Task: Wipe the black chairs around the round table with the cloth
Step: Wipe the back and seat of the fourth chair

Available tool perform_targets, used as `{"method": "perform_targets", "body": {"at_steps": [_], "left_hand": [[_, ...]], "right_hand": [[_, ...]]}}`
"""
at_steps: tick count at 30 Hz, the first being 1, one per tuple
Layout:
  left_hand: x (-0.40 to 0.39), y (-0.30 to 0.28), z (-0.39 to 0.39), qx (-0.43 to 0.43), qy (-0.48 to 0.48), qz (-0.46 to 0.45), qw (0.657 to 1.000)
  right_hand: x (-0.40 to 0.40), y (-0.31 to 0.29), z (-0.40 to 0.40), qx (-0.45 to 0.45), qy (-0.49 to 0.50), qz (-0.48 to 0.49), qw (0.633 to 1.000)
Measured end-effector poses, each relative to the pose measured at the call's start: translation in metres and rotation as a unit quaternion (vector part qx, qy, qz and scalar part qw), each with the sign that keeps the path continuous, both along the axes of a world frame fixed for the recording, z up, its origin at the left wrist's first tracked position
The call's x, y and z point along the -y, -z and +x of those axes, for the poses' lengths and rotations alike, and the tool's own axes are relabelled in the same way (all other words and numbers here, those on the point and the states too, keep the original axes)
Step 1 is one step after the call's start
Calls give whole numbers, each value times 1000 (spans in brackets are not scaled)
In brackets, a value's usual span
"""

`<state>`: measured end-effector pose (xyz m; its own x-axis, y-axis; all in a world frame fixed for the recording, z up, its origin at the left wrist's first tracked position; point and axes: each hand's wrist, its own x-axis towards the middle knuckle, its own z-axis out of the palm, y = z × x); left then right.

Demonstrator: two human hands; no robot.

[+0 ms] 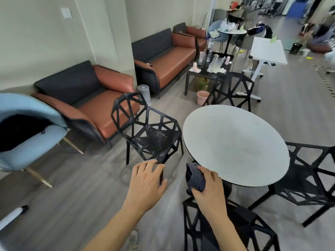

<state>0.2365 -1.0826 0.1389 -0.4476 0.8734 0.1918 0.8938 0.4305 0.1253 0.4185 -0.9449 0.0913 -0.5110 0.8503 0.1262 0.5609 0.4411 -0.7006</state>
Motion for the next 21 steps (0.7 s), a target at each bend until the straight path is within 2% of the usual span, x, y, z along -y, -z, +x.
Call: {"method": "perform_targets", "body": {"at_steps": [11, 21], "left_hand": [[-28, 12, -253, 31, -38, -22, 999], [-63, 31, -342, 71, -63, -26, 995]], "right_hand": [[-41, 1, -238, 18, -10, -20, 1000], [-102, 18, -334, 35, -16, -32, 999]]}}
